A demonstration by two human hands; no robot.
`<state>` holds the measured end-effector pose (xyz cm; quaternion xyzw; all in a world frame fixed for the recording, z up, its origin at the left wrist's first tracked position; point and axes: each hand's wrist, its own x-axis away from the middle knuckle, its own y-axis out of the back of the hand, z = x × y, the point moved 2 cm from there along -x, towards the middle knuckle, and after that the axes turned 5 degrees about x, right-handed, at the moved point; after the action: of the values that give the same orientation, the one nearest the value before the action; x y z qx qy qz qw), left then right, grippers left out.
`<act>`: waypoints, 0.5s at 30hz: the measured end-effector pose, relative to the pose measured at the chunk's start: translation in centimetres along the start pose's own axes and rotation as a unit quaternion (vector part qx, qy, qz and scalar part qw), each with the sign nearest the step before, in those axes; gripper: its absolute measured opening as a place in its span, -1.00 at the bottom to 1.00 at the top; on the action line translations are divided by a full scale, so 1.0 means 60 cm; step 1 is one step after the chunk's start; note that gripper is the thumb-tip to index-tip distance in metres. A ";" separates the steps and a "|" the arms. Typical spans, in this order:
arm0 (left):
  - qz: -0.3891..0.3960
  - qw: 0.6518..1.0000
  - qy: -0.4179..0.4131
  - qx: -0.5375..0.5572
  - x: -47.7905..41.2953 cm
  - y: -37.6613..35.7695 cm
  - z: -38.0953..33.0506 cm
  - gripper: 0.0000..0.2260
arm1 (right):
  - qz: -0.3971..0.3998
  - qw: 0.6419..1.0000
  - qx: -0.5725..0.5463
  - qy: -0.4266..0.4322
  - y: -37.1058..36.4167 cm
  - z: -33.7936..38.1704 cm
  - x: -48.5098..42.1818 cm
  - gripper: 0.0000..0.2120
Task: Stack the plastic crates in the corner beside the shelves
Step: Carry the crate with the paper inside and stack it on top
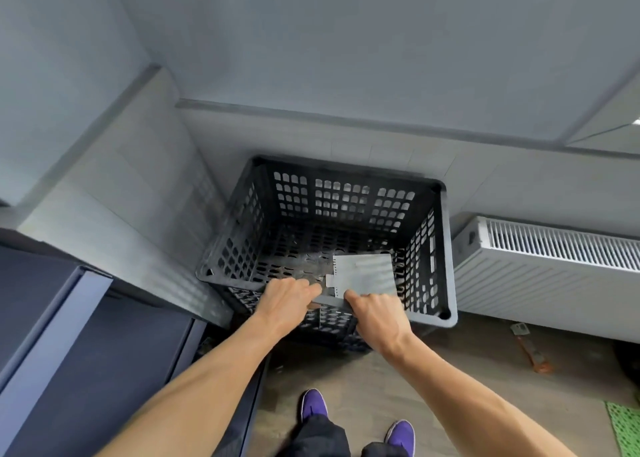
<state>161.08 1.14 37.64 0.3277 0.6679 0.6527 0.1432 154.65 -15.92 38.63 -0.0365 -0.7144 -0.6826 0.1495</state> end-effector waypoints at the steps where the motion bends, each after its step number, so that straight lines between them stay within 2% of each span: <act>1: -0.002 1.000 0.002 0.003 -0.002 0.002 0.002 -0.83 | -0.005 1.000 0.001 0.002 0.001 -0.001 -0.004 -0.67; 12: 0.015 0.998 0.042 0.049 0.013 -0.023 0.012 -0.84 | -0.007 0.999 -0.015 0.039 -0.039 0.000 -0.003 -0.64; 15: 0.017 0.997 0.042 0.058 0.008 -0.026 0.013 -0.84 | -0.007 0.999 -0.021 0.029 -0.048 -0.008 -0.008 -0.75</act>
<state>160.84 2.14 36.17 0.3186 0.7045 0.6285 0.0846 154.47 -16.53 35.76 -0.0151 -0.6952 -0.6995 0.1646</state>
